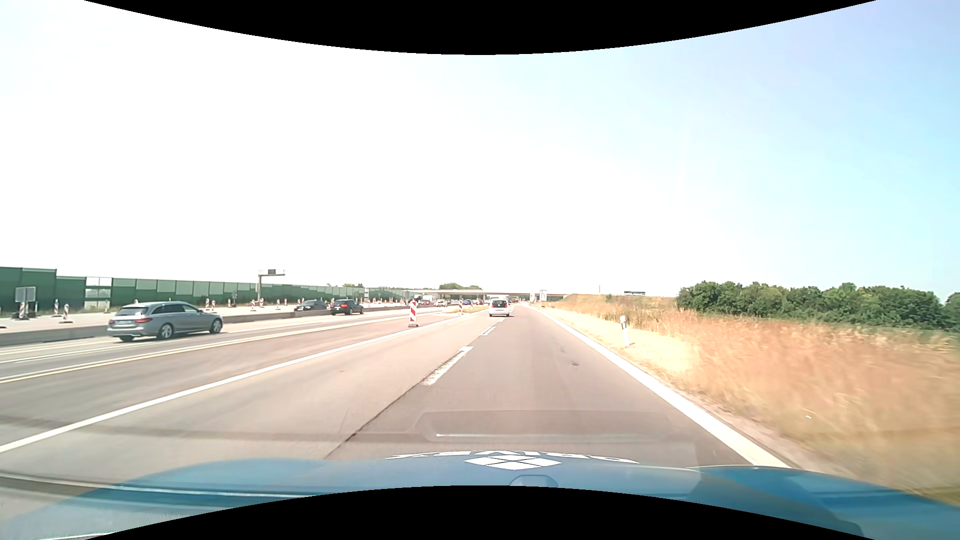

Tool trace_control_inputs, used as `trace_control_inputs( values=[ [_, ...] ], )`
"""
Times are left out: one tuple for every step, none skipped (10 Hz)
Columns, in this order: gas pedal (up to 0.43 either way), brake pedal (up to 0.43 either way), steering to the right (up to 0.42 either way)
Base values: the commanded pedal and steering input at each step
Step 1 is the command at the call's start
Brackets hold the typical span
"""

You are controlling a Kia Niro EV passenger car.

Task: Follow the waypoints while adhering to traffic rules and regulations

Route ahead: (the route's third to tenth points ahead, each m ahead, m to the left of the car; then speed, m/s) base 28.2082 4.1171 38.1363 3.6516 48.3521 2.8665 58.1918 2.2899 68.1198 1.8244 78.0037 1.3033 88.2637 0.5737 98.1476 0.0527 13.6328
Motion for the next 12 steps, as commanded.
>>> trace_control_inputs(
  values=[
    [0.177,0.0,-0.005],
    [0.177,0.0,-0.006],
    [0.169,0.0,-0.006],
    [0.157,0.0,-0.006],
    [0.157,0.0,-0.005],
    [0.157,0.0,-0.005],
    [0.157,0.0,-0.005],
    [0.157,0.0,-0.005],
    [0.157,0.0,-0.004],
    [0.157,0.0,-0.004],
    [0.157,0.0,-0.003],
    [0.157,0.0,-0.003]
  ],
)
